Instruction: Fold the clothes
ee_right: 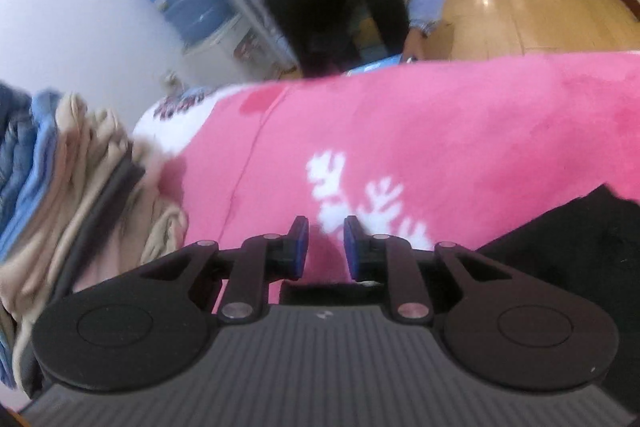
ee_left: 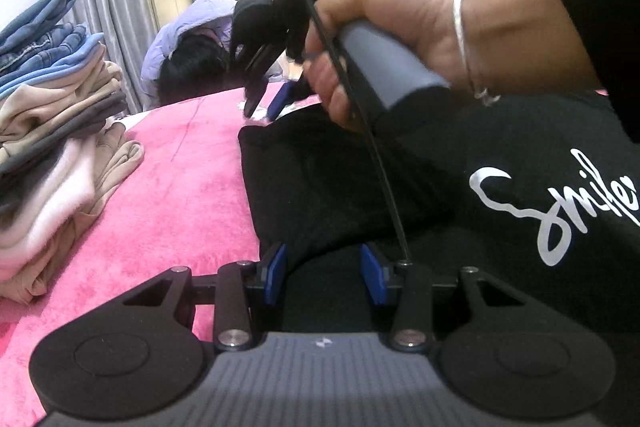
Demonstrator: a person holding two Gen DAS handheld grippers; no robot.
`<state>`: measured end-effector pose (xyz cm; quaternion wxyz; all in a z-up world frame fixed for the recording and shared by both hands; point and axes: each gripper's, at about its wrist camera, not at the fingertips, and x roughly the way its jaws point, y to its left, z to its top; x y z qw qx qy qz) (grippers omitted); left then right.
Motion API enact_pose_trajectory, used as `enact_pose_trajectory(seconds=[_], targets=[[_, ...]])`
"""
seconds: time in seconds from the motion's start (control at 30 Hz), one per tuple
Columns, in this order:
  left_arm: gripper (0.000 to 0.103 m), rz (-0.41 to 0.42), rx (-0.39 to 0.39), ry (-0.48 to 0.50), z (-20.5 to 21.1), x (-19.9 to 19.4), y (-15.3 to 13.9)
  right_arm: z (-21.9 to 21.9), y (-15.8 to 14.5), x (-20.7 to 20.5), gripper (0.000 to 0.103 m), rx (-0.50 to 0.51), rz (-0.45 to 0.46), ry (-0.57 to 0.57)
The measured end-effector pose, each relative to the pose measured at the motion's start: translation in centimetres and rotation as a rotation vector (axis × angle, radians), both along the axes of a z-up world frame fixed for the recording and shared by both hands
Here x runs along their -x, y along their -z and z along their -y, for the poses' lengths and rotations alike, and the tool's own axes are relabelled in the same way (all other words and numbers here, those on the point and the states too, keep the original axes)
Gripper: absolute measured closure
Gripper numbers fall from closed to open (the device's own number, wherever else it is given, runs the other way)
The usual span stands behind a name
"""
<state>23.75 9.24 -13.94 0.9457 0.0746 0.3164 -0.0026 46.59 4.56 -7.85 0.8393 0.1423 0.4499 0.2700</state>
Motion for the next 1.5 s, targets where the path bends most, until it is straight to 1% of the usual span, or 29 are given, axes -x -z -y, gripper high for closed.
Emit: enact_pose_trajectory(seconds=[0.07,0.13,0.23,0.37,0.47,0.57,0.63,0.67,0.77,0.8,0.9,0.97,1.03,1.13,1.2,1.27,1.33,1.4,1.5], targets=[[0.06,0.001,0.012,0.002,-0.1,0.1,-0.2,1.9,-1.4,0.6,0.085,-0.035,0.015,0.015],[0.06,0.006,0.032,0.002,-0.4,0.3,-0.5,4.6,-3.4,1.7,0.084,-0.045,0.043,0.015],[0.06,0.028,0.095,-0.012,-1.4,0.6,-1.7,10.0,-7.1,4.4,0.084,-0.025,0.089,0.01],[0.06,0.04,0.105,-0.006,-1.5,1.0,-3.0,17.4,-12.7,9.0,0.084,0.015,0.139,0.048],[0.06,0.053,0.099,0.009,-1.3,1.5,-4.1,23.0,-17.4,13.0,0.084,0.033,0.181,0.116],[0.06,0.083,0.082,0.049,-0.7,2.5,-5.6,29.5,-22.6,17.8,0.084,0.047,0.259,0.229],[0.059,0.105,0.063,0.089,-0.1,3.0,-6.7,33.6,-24.7,20.8,0.083,0.066,0.305,0.319],[0.057,0.114,0.05,0.114,0.3,3.1,-7.2,35.4,-25.2,22.1,0.083,0.069,0.313,0.358],[0.052,0.124,0.039,0.212,2.7,3.2,-9.2,40.5,-24.1,25.6,0.083,0.109,0.32,0.471],[0.051,0.126,0.034,0.259,3.9,3.2,-9.8,41.9,-23.1,26.2,0.083,0.123,0.312,0.505],[0.051,0.136,0.004,0.411,8.4,3.1,-11.3,45.4,-18.6,26.8,0.083,0.161,0.259,0.593],[0.051,0.131,-0.03,0.526,12.4,2.9,-11.8,47.1,-15.7,25.8,0.083,0.158,0.22,0.622],[0.051,0.148,-0.067,0.64,16.6,2.7,-11.8,48.7,-12.9,24.5,0.083,0.145,0.181,0.641],[0.05,0.201,-0.147,0.802,23.4,2.8,-10.6,51.1,-8.6,22.5,0.083,0.126,0.122,0.669],[0.048,0.205,-0.189,0.886,28.0,2.5,-9.2,52.5,-6.1,21.0,0.083,0.107,0.086,0.685],[0.048,0.202,-0.21,0.936,32.0,2.0,-7.5,53.5,-4.6,19.3,0.082,0.084,0.069,0.681],[0.048,0.218,-0.219,0.958,35.5,1.5,-5.7,54.3,-3.3,17.7,0.082,0.069,0.056,0.67],[0.048,0.214,-0.204,0.957,38.5,0.7,-4.1,54.6,-2.3,16.3,0.082,0.065,0.041,0.656],[0.049,0.19,-0.192,0.953,41.6,-0.5,-1.9,55.1,-0.8,14.4,0.081,0.059,0.02,0.636]])
